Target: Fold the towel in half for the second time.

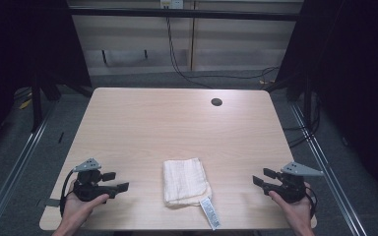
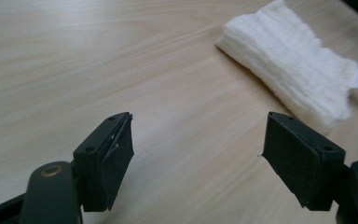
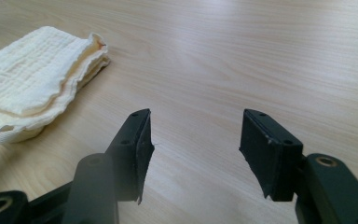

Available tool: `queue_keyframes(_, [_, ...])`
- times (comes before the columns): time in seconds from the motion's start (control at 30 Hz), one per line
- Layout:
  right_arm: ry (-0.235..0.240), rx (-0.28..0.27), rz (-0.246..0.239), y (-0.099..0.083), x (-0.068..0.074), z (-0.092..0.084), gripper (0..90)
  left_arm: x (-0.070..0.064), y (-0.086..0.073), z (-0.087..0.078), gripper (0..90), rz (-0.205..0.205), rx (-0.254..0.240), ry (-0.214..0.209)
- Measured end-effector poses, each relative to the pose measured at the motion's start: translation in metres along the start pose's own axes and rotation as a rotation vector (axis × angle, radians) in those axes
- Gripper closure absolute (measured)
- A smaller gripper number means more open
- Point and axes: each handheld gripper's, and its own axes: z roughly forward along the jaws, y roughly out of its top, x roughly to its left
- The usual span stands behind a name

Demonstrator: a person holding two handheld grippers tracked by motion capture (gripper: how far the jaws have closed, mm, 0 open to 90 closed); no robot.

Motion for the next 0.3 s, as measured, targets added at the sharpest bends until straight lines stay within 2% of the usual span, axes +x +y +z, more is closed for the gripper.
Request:
queue_keyframes(0.1, [0.000,0.004,0.000,-0.001,0.000,0.002,43.0,-0.001,-0.001,0.003,19.8,-0.004,0.010,-0.013])
queue_keyframes(0.17, [0.003,0.015,-0.003,-0.001,0.000,0.003,42.3,-0.007,-0.001,0.006,17.5,0.024,0.035,-0.027])
queue_keyframes(0.23, [0.005,0.015,-0.004,-0.001,0.000,0.004,41.7,-0.013,0.000,0.009,19.2,0.011,0.039,-0.041])
queue_keyframes(0.27, [0.007,0.016,-0.003,-0.001,0.000,0.005,41.2,-0.016,0.001,0.010,21.5,0.025,0.035,-0.056])
queue_keyframes(0.3, [0.004,0.017,-0.008,-0.002,-0.001,0.006,40.0,-0.019,0.001,0.010,17.7,0.054,0.026,-0.057])
